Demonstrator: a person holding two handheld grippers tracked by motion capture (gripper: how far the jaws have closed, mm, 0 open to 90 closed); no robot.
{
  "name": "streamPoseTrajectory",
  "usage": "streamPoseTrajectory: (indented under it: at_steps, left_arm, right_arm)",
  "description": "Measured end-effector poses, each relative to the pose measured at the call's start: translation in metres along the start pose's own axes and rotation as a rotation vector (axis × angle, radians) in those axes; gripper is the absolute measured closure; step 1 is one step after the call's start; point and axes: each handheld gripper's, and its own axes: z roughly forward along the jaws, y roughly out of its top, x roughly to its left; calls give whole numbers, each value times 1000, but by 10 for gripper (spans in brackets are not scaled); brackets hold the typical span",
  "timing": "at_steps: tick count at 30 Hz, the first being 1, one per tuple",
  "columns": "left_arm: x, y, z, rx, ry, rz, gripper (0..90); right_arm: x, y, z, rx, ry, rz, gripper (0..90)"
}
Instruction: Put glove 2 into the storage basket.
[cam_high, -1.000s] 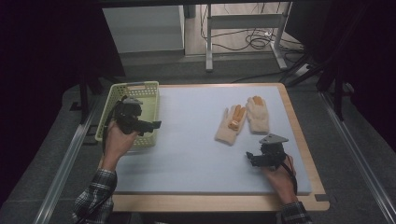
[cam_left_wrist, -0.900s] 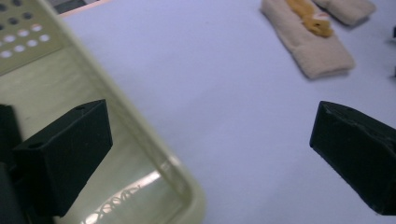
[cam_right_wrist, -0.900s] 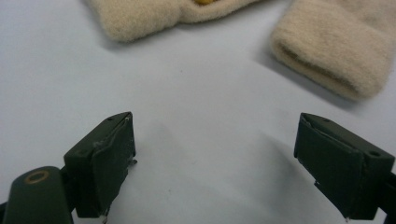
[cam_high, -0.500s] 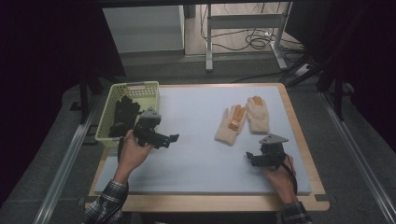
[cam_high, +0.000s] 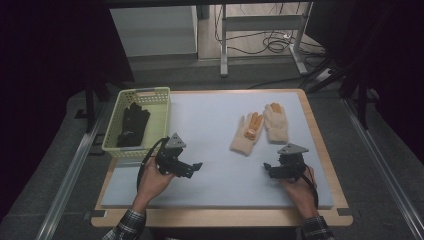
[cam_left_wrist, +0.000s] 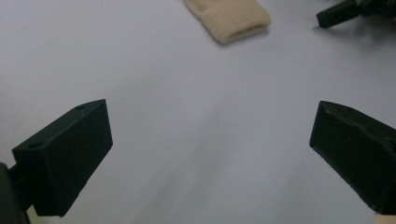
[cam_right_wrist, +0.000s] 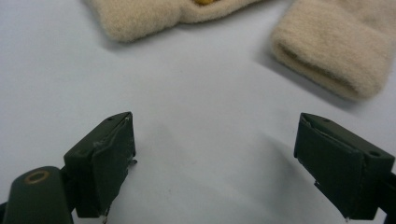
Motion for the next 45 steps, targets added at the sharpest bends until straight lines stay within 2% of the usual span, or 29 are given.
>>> streamPoseTrajectory:
  at_steps: [9, 10, 13, 18, 22, 24, 27, 37, 38, 40, 42, 45]
  left_arm:
    - [-10, -32, 16, 24, 8, 5, 0]
    - [-12, -40, 18, 32, 19, 9, 0]
    - [-12, -47, 20, 48, 31, 14, 0]
    - [-8, -66, 24, 82, 58, -3, 0]
    - [-5, -70, 25, 93, 78, -11, 0]
    - [-1, -72, 24, 86, 69, -42, 0]
    - [1, -72, 26, 98, 64, -59, 0]
    - [1, -72, 26, 95, 66, -59, 0]
    - [1, -72, 26, 95, 66, -59, 0]
    - [1, -72, 26, 97, 66, -56, 0]
    - [1, -72, 26, 97, 66, -57, 0]
    - [1, -72, 26, 97, 67, -56, 0]
  right_arm:
    - [-1, 0, 0, 3, 4, 4, 122]
    - [-1, 0, 0, 4, 7, 6, 123]
    - [-2, 0, 1, 6, 12, 14, 122]
    - [-3, 0, 1, 11, 22, 25, 123]
    - [-4, 1, 2, 16, 32, 37, 122]
    - [-6, 1, 2, 19, 39, 45, 123]
    - [-7, 1, 3, 24, 48, 54, 121]
    - [-7, 2, 3, 33, 44, 72, 110]
    - [-7, 2, 3, 35, 45, 72, 117]
    - [-10, 6, 0, 45, 32, 67, 190]
    - [-12, 8, -1, 43, 18, 64, 206]
    - [-24, 23, -5, 30, 2, 82, 263]
